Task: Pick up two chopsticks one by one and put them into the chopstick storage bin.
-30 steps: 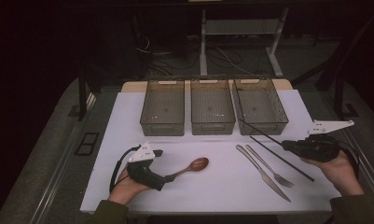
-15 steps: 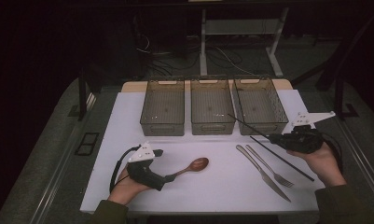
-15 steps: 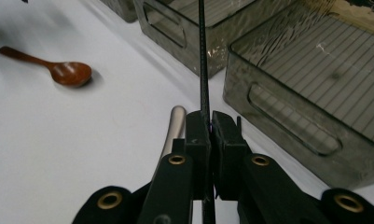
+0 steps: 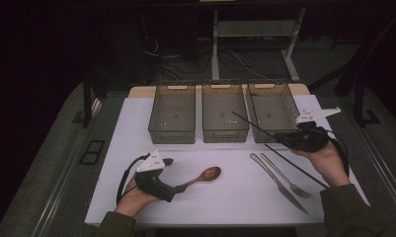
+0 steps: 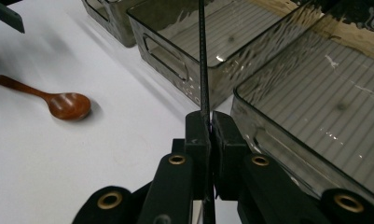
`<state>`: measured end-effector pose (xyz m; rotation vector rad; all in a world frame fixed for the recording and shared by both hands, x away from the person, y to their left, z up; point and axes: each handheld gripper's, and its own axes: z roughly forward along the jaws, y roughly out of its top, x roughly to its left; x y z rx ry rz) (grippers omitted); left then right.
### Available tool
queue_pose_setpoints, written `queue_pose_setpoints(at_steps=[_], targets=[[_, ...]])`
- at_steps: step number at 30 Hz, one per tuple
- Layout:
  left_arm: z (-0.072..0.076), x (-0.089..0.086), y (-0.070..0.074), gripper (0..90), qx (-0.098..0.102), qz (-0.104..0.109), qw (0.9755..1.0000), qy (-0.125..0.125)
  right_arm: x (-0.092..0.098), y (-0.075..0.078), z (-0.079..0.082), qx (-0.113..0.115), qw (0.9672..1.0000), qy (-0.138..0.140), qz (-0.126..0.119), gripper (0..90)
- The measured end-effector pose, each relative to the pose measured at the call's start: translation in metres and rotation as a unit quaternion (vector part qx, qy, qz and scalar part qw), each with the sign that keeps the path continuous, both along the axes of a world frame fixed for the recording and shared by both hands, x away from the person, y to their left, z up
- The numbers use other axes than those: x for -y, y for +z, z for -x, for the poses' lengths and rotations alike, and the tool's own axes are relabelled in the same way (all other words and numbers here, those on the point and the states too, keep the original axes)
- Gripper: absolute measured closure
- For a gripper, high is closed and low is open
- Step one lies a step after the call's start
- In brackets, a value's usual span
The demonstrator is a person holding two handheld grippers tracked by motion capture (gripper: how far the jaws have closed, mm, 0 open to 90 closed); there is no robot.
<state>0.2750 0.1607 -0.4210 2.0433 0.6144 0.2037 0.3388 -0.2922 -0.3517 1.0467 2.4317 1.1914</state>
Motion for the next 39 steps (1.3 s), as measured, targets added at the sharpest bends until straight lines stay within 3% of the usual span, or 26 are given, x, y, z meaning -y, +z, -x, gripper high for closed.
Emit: queue_pose_setpoints(at_steps=[17,39], targets=[[0.001,0.002,0.001,0.0,0.003,-0.002,1.0000,-0.006,-0.048,0.013,-0.034,-0.016,0.9998,0.005,0.005,86.0],[0.002,0.005,0.002,0.0,0.007,-0.002,0.9999,-0.009,-0.108,0.026,-0.061,-0.024,0.9994,0.011,0.024,86.0]])
